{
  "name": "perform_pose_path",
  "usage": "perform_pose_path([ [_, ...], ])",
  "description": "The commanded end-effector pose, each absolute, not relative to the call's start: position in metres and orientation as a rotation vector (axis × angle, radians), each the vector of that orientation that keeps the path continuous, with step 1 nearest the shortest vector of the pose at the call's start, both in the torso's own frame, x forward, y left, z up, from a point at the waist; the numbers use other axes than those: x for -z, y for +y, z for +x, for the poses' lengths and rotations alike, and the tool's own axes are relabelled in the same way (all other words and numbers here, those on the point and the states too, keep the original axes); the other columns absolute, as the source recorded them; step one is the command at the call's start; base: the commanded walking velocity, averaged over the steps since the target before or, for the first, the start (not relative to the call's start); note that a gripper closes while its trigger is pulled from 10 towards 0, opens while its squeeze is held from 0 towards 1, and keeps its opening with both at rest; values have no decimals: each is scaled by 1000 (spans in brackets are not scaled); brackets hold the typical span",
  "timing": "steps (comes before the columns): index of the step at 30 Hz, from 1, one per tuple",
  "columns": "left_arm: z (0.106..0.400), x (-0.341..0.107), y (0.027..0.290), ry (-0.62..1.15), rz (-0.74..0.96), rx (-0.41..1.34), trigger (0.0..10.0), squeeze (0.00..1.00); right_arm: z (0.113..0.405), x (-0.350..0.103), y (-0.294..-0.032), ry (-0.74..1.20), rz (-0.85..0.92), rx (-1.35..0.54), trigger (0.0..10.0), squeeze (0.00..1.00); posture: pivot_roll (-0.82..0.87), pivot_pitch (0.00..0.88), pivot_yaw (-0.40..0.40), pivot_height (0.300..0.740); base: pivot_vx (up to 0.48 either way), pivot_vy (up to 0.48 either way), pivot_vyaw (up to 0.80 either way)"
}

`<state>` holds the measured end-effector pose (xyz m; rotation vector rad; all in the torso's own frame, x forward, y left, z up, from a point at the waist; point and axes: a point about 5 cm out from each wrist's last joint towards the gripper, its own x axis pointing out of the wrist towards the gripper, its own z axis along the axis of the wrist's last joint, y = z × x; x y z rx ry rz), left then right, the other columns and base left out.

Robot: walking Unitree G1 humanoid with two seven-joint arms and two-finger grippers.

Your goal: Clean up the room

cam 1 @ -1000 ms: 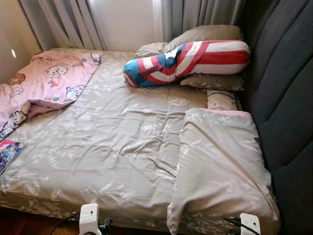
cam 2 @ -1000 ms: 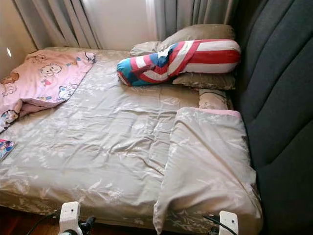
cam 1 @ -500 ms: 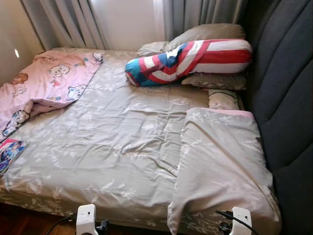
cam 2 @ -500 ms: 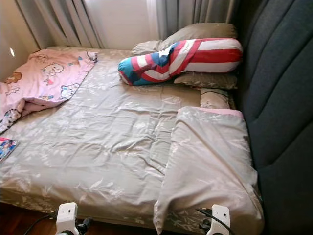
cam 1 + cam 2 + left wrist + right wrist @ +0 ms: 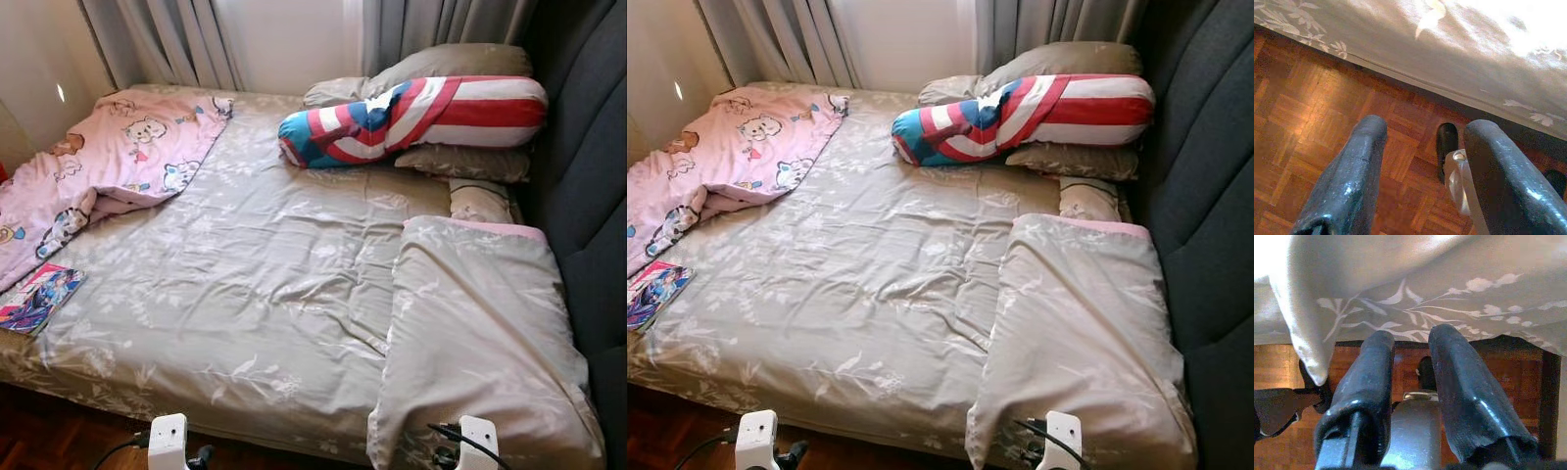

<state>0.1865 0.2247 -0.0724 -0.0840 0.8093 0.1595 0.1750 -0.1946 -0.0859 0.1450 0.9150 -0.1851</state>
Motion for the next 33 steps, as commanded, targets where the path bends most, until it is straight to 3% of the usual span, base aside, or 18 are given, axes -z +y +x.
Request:
perform_pose_path([
  [1, 179, 76, 228, 838, -66, -160, 10000, 0, 171, 88, -194, 933, 145, 187, 10000, 0, 10, 139, 40, 740, 0, 326, 0],
  [12, 180, 75, 226, 834, -67, -158, 10000, 0, 170, 88, -195, 936, 146, 193, 10000, 0, 6, 128, 44, 740, 0, 325, 0],
  [33, 183, 75, 224, 823, -66, -147, 10000, 0, 173, 88, -193, 934, 144, 181, 10000, 0, 6, 100, 43, 740, 0, 480, 0],
])
